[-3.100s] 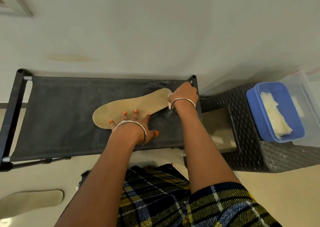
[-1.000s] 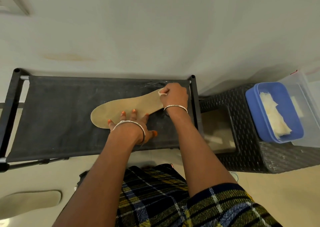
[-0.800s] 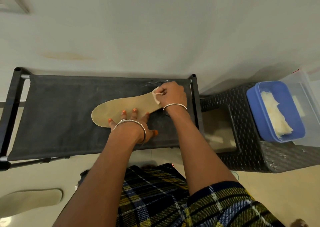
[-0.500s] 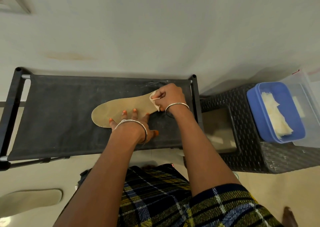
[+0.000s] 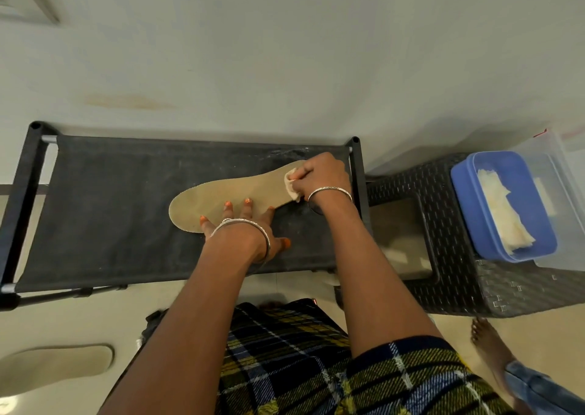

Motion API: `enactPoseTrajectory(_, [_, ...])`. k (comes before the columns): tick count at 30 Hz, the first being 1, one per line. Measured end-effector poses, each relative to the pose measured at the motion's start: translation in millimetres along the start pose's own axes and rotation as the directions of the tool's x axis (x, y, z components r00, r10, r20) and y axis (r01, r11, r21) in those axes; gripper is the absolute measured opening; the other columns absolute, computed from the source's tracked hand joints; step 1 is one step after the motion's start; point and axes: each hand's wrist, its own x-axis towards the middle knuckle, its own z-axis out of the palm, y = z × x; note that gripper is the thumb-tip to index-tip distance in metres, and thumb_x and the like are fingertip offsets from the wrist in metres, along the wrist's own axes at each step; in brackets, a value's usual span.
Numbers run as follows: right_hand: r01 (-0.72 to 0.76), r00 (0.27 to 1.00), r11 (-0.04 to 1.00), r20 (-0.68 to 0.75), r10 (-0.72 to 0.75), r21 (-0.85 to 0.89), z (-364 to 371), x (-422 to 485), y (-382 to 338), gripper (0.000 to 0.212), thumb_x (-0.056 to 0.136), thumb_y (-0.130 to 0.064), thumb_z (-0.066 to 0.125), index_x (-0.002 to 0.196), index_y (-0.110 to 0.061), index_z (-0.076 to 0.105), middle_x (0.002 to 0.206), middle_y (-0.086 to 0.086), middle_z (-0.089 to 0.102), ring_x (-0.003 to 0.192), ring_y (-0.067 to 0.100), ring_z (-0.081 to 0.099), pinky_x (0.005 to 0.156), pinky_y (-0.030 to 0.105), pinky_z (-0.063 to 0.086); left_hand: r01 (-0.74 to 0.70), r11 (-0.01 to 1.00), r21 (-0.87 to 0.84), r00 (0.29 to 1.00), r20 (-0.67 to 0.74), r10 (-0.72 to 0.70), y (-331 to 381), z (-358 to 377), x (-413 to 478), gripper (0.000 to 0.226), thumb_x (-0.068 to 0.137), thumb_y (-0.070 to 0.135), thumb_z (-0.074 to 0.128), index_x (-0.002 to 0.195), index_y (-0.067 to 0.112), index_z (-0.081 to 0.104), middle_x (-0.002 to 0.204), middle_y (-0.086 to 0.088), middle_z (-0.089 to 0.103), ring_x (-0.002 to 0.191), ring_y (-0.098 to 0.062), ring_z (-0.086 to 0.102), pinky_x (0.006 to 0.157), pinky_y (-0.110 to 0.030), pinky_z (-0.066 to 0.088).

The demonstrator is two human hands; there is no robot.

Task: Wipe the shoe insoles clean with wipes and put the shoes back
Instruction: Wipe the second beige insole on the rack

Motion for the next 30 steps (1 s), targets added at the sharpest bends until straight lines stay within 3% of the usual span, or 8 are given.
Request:
enactPoseTrajectory(2, [-0.096, 0.981, 0.995, -0.174, 0.09, -0.028, -4, 3, 5, 0.013, 0.084, -0.022, 0.069, 0.094, -0.024, 0.078, 0.099, 0.002, 0.074, 0.094, 0.027, 0.069, 0.07, 0.025, 0.048, -0.008, 1.0, -0.003, 1.0, 0.003, 0.008, 0, -1, -2, 0.076, 0.093, 0.067, 0.034, 0.152, 0.043, -0.009, 0.16, 0.005, -0.021, 0.147, -0.031, -0.018, 0.112, -0.069, 0.0])
enactPoseTrajectory(4, [-0.147, 0.961, 0.989, -0.241, 0.136, -0.028, -6, 6, 10, 0.017, 0.086, -0.021, 0.066, 0.099, -0.02, 0.077, 0.102, 0.005, 0.074, 0.096, 0.029, 0.069, 0.069, 0.024, 0.043, -0.009, 1.0, -0.003, 1.0, 0.004, 0.009, -1, -2, -3, 0.075, 0.094, 0.066, 0.033, 0.152, 0.043, -0.008, 0.16, 0.005, -0.021, 0.147, -0.031, -0.018, 0.112, -0.069, 0.0])
enactPoseTrajectory(9, [-0.107, 0.99, 0.993, 0.087, 0.111, -0.046, 1, 7, 6, 0.022, 0.065, -0.021, 0.08, 0.087, -0.019, 0.079, 0.093, 0.004, 0.074, 0.086, 0.024, 0.07, 0.081, 0.036, 0.06, 0.0, 1.0, 0.005, 1.0, 0.009, 0.0, 1, -2, -2, 0.076, 0.093, 0.067, 0.034, 0.152, 0.042, -0.007, 0.16, 0.004, -0.021, 0.147, -0.031, -0.018, 0.113, -0.069, 0.0])
enactPoseTrajectory(15, [-0.201, 0.948, 0.979, -0.255, 0.188, -0.025, -6, 7, 13, 0.018, 0.086, -0.021, 0.065, 0.097, -0.012, 0.074, 0.099, 0.011, 0.072, 0.091, 0.032, 0.069, 0.068, 0.03, 0.05, -0.009, 1.0, 0.0, 1.0, 0.007, 0.009, -1, 0, -2, 0.077, 0.093, 0.067, 0.034, 0.151, 0.043, -0.009, 0.16, 0.005, -0.022, 0.147, -0.032, -0.018, 0.112, -0.069, 0.0])
enactPoseTrajectory(20, [-0.166, 0.984, 0.985, 0.054, 0.169, -0.052, -7, 6, 9, 0.019, 0.071, -0.018, 0.079, 0.087, -0.009, 0.075, 0.09, 0.009, 0.073, 0.079, 0.026, 0.069, 0.073, 0.031, 0.058, -0.001, 1.0, -0.002, 1.0, 0.008, 0.001, 1, 0, 0, 0.077, 0.093, 0.067, 0.035, 0.151, 0.043, -0.009, 0.16, 0.005, -0.022, 0.147, -0.031, -0.019, 0.112, -0.069, 0.0])
enactPoseTrajectory(22, [-0.178, 0.984, 0.984, 0.029, 0.179, -0.026, -6, 5, 11, 0.02, 0.07, -0.02, 0.079, 0.088, -0.011, 0.076, 0.091, 0.009, 0.073, 0.083, 0.027, 0.07, 0.074, 0.033, 0.058, -0.005, 1.0, -0.002, 1.0, 0.007, 0.005, 1, 0, 0, 0.077, 0.093, 0.067, 0.035, 0.151, 0.043, -0.009, 0.16, 0.004, -0.022, 0.147, -0.031, -0.019, 0.112, -0.069, 0.0])
enactPoseTrajectory(26, [-0.215, 0.945, 0.976, -0.258, 0.202, -0.02, -7, 6, 15, 0.02, 0.087, -0.024, 0.067, 0.102, -0.013, 0.074, 0.107, 0.012, 0.069, 0.1, 0.033, 0.066, 0.073, 0.032, 0.05, -0.014, 1.0, -0.006, 1.0, 0.004, 0.014, -1, 0, 0, 0.077, 0.093, 0.067, 0.035, 0.151, 0.043, -0.009, 0.16, 0.004, -0.023, 0.147, -0.032, -0.019, 0.112, -0.069, -0.001])
enactPoseTrajectory(30, [-0.193, 0.979, 0.981, -0.075, 0.191, -0.015, -7, 9, 14, 0.016, 0.08, -0.022, 0.073, 0.093, -0.012, 0.076, 0.097, 0.009, 0.073, 0.089, 0.028, 0.069, 0.076, 0.031, 0.056, -0.004, 1.0, -0.001, 1.0, 0.012, 0.004, -1, 0, 2, 0.078, 0.092, 0.068, 0.035, 0.151, 0.043, -0.01, 0.16, 0.004, -0.024, 0.146, -0.032, -0.02, 0.112, -0.069, -0.001])
